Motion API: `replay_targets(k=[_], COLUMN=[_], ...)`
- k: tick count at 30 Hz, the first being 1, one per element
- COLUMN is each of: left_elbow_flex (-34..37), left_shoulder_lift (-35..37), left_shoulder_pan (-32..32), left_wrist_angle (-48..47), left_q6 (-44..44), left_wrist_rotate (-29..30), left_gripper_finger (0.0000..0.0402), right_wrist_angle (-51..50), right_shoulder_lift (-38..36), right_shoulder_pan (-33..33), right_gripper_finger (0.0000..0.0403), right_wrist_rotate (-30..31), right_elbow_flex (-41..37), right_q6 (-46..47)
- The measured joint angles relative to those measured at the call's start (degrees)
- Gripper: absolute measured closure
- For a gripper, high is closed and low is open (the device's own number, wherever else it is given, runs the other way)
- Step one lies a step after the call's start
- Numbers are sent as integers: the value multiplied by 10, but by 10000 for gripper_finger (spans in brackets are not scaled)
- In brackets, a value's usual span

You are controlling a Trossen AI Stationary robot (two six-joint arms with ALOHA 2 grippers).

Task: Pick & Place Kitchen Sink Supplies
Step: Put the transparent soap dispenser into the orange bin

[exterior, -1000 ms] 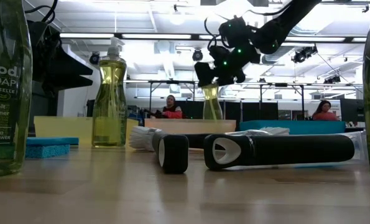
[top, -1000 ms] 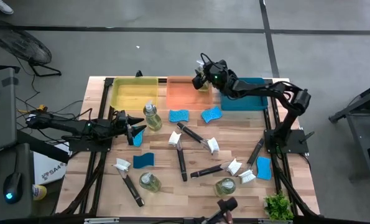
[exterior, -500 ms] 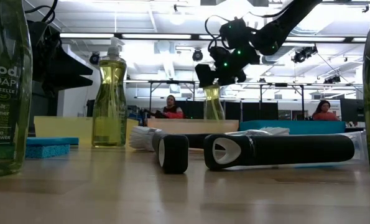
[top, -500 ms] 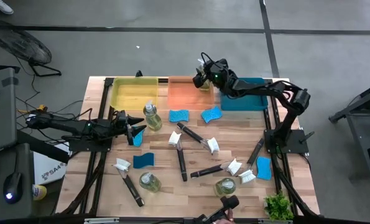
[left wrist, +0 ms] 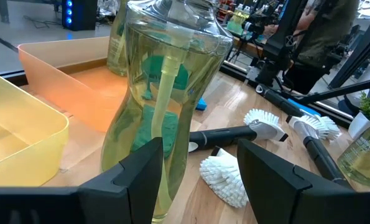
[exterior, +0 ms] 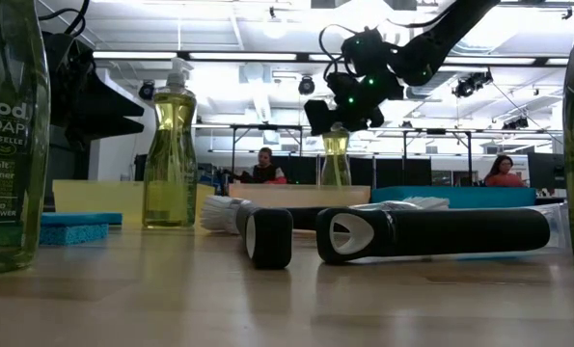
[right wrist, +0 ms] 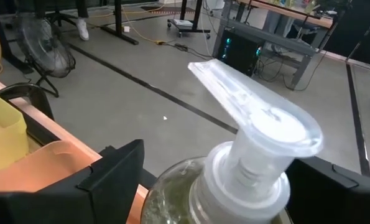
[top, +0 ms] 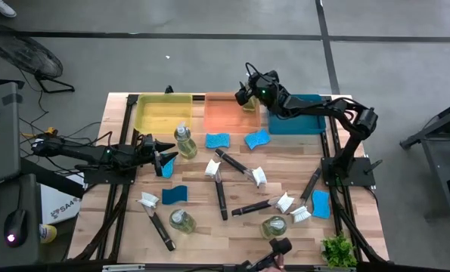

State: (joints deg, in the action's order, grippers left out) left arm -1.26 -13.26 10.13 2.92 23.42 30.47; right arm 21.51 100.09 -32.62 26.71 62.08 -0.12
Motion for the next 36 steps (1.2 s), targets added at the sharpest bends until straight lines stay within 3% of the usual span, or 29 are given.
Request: replay_targets(k=[11,21,29,36], left_elbow_flex=[0,0,0,0], left_shoulder_lift=[0,0,0,0], left_shoulder_pan=[0,0,0,0], left_wrist_angle=[0,0,0,0], left_q6=[0,0,0,0], left_wrist_rotate=[0,0,0,0], left_gripper_finger=[199,199,199,199], right_wrist_angle=[-73,-206,-358,-525], right_shoulder_lift=[-48,-131,-230,-337], right_shoulder_pan=[12,57,129,230], right_gripper_finger=[52,49,49,49], right_wrist_rotate=[33,13,-64,-80], right_elbow_flex=[0,0,0,0], right_q6=[2,14,64,96])
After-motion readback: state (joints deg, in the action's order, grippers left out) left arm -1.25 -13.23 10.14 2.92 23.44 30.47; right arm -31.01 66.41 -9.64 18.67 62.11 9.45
